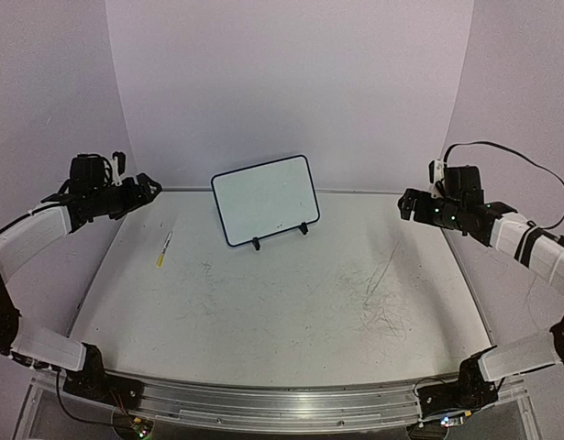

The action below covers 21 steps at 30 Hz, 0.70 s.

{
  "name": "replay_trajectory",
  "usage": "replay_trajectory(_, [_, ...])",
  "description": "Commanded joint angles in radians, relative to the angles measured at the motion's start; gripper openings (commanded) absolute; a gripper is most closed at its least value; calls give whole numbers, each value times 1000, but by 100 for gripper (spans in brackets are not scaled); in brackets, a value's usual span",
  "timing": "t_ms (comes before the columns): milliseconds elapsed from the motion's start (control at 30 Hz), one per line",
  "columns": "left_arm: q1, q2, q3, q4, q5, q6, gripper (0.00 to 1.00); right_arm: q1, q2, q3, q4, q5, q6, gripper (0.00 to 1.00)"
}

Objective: Write a sentence on the whiteboard
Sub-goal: Move the whiteboard stand to the center of the board.

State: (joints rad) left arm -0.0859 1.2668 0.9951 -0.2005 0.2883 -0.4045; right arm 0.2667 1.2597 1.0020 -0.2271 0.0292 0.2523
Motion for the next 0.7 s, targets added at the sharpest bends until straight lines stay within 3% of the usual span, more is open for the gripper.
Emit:
replay_trajectory(0, [-91, 49, 18, -8, 21, -29, 92, 26, 45, 44, 43, -43, 5, 98])
replay_trajectory(400, [-407, 303, 57, 55, -143, -237, 80, 132, 139, 44, 77, -106, 36, 98])
replay_trajectory(667, [-568, 539, 229, 73, -259, -383, 71, 167, 163, 32, 89, -105, 58, 98])
